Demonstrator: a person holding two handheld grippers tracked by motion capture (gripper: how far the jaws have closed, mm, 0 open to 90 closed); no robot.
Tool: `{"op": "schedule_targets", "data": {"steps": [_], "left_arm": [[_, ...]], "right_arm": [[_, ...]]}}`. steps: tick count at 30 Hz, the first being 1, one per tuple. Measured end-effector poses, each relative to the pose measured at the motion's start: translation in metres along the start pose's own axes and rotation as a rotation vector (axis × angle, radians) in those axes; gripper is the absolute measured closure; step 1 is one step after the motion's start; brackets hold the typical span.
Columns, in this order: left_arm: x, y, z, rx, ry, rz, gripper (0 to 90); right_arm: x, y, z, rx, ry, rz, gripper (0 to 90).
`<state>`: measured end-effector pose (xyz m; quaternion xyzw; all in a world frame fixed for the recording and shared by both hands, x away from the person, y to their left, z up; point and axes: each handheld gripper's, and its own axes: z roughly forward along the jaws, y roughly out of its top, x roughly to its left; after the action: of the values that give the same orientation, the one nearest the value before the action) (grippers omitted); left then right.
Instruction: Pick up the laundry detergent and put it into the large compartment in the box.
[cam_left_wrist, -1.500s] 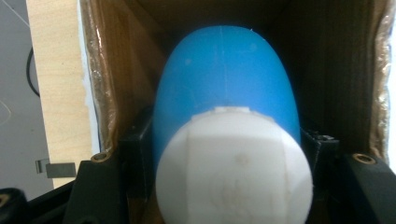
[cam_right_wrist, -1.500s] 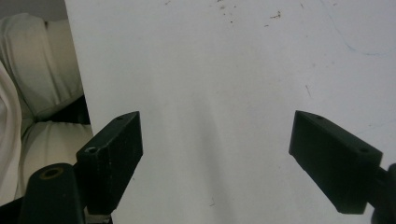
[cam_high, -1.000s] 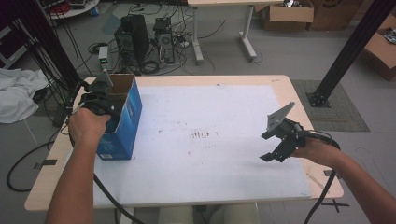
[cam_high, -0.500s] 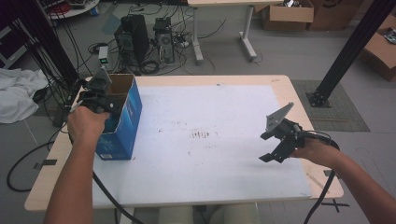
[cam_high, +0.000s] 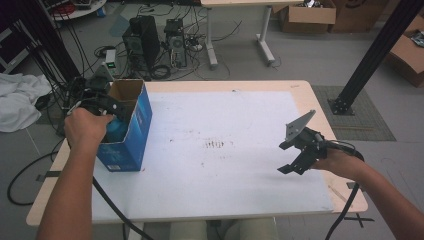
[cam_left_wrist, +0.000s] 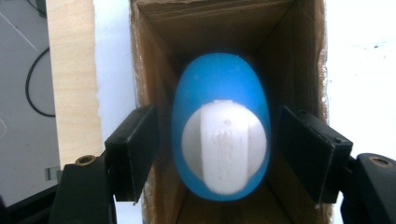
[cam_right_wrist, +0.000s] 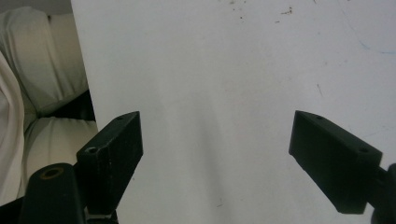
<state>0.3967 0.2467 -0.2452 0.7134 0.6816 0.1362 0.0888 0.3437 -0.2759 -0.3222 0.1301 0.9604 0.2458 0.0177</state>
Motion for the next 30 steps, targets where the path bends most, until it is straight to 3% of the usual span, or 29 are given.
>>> {"op": "schedule_targets", "data": {"steps": [3, 13, 18, 27, 30], "left_arm": [[-0.001, 0.0, -0.005, -0.01, -0.001, -0.001, 30.0], [-0.007, 0.002, -0.024, -0.009, -0.013, 0.051, 26.7], [-0.013, 0.002, -0.034, -0.04, -0.024, 0.074, 26.6], [-0.038, 0.002, -0.045, -0.059, -0.084, 0.176, 23.2], [-0.05, 0.003, -0.048, -0.055, -0.099, 0.227, 21.8]], "right_arm": [[0.0, 0.0, -0.001, -0.004, -0.001, -0.004, 17.6], [0.003, 0.0, -0.003, -0.002, -0.004, -0.001, 17.6], [0.005, 0.002, -0.005, -0.005, -0.007, -0.008, 17.6], [0.007, 0.003, -0.006, -0.007, -0.011, -0.008, 17.6], [0.008, 0.004, -0.006, -0.009, -0.011, -0.007, 17.6]]}}
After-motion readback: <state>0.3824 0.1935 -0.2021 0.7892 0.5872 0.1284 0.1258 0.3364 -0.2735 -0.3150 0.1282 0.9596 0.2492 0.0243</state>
